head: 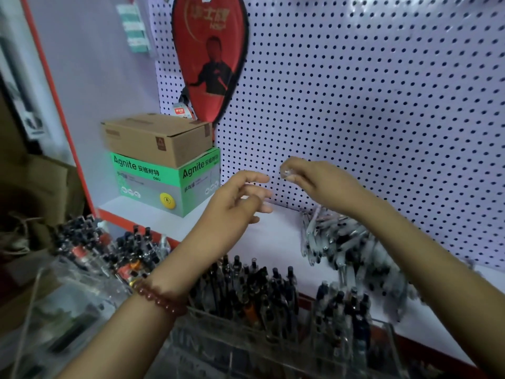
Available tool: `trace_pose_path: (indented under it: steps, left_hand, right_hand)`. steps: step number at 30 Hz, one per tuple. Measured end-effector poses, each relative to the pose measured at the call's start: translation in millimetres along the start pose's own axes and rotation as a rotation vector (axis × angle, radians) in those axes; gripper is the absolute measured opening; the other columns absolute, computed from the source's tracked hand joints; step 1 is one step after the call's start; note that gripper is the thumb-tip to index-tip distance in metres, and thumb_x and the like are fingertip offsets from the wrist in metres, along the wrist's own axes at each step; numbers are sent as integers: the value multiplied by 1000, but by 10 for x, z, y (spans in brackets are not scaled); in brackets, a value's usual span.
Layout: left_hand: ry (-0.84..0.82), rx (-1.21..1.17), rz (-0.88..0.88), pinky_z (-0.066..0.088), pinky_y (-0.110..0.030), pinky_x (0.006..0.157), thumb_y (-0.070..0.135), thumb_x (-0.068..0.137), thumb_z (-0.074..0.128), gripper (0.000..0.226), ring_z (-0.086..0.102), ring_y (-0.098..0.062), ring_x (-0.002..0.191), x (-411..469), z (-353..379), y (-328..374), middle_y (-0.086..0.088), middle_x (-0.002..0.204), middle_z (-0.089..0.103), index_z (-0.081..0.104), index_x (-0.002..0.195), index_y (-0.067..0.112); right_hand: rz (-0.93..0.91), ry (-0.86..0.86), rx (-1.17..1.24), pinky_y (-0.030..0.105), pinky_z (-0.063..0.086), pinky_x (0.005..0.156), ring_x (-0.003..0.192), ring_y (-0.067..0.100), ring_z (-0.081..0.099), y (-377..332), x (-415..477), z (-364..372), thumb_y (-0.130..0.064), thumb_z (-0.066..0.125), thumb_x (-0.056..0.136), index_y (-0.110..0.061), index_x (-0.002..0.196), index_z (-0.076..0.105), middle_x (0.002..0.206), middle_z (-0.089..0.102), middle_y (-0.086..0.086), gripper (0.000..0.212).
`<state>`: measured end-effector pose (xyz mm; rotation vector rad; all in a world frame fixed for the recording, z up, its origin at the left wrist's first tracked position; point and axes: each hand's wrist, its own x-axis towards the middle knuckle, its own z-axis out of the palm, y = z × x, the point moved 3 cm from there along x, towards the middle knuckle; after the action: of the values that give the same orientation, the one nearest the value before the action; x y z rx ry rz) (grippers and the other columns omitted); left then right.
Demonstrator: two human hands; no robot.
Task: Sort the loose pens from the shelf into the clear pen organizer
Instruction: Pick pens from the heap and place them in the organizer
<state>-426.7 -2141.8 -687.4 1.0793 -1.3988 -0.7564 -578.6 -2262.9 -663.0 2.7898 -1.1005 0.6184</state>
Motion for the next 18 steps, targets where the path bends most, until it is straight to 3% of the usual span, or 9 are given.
trace_pose_path:
  steps: [3, 6, 9, 12, 15, 18]
  left_hand:
    - [95, -114, -71, 49, -30, 88, 16, 101, 38, 26, 66, -7, 87, 22, -32, -17, 0, 105, 64, 43, 117, 36]
    - [151, -228, -145, 48, -31, 89, 20, 103, 34, 24, 65, -14, 95, 36, -77, -47, 0, 97, 66, 44, 115, 39]
    - [122, -208, -176, 50, -33, 90, 20, 103, 34, 25, 65, -14, 96, 23, -78, -59, 2, 95, 68, 58, 102, 28]
    - [83, -166, -162, 54, -33, 92, 13, 102, 41, 22, 66, -21, 101, 9, -94, -103, -8, 107, 68, 62, 109, 12]
    - [142, -254, -165, 57, -23, 78, 6, 97, 50, 13, 64, -9, 74, 8, -139, -122, -7, 87, 59, 61, 104, 8]
    - [196, -255, -168, 57, -19, 67, 3, 97, 49, 14, 61, -5, 59, -6, -138, -110, -6, 77, 47, 57, 90, 13]
  right_hand:
    - [-129, -37, 384, 25, 47, 69, 73, 11, 58, -371, -52, -136, -20, 50, 99, -21, 106, 59, 84, 61, -7, 12]
    - [-183, -114, 558, 25, 49, 77, 79, 12, 62, -597, -129, -216, -12, 54, 96, -15, 104, 62, 88, 65, 5, 12]
    - [-210, -242, 663, 19, 48, 76, 77, 4, 60, -699, -175, -247, 0, 49, 95, -12, 106, 62, 80, 64, 4, 21]
    - [-231, -404, 725, 14, 46, 77, 81, 8, 63, -718, -171, -220, 14, 41, 91, -5, 110, 61, 84, 64, 19, 34]
    - [-165, -417, 864, 27, 51, 78, 78, 17, 63, -573, -107, -190, 10, 41, 89, -7, 118, 56, 83, 63, 19, 36]
    - [14, -178, 771, 25, 48, 68, 64, 5, 54, -175, -18, -119, -4, 47, 91, -12, 105, 61, 75, 60, -5, 21]
